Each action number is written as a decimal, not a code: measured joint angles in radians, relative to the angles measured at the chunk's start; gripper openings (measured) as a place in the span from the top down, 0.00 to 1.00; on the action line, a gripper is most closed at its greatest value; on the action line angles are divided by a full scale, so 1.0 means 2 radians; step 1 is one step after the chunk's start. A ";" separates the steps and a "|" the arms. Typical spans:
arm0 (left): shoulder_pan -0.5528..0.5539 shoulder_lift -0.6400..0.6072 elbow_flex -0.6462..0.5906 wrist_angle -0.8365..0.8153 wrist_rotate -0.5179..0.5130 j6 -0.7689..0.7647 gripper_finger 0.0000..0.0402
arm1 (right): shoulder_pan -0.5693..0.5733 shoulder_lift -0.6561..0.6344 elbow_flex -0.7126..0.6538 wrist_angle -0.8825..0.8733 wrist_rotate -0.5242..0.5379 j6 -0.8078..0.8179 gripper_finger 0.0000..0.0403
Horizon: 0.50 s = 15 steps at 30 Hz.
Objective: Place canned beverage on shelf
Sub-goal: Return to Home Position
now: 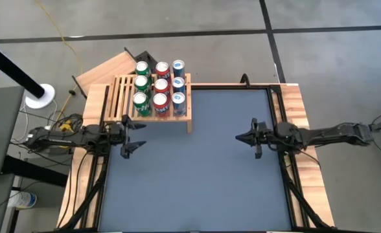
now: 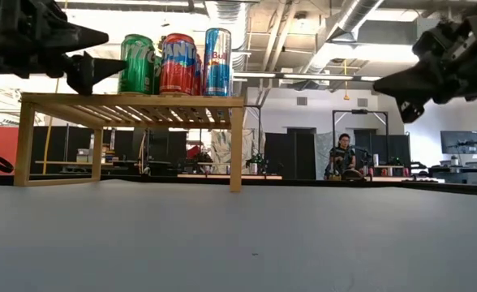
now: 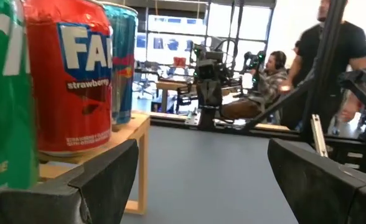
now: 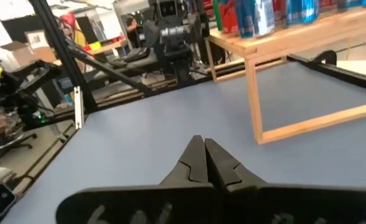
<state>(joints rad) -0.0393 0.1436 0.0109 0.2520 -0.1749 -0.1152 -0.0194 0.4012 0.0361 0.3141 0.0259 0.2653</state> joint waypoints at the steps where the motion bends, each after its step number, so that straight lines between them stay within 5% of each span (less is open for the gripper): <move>1: 0.000 -0.005 0.000 -0.005 0.004 -0.001 0.14 | 0.004 -0.004 -0.010 0.013 0.002 0.000 1.00; 15: -0.001 -0.013 -0.001 -0.097 0.006 0.005 0.14 | 0.058 -0.011 -0.014 -0.003 0.039 -0.004 1.00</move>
<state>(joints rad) -0.0422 0.1184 0.0093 0.0575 -0.1638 -0.1058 0.0965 0.3801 0.0078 0.3086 0.1040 0.2564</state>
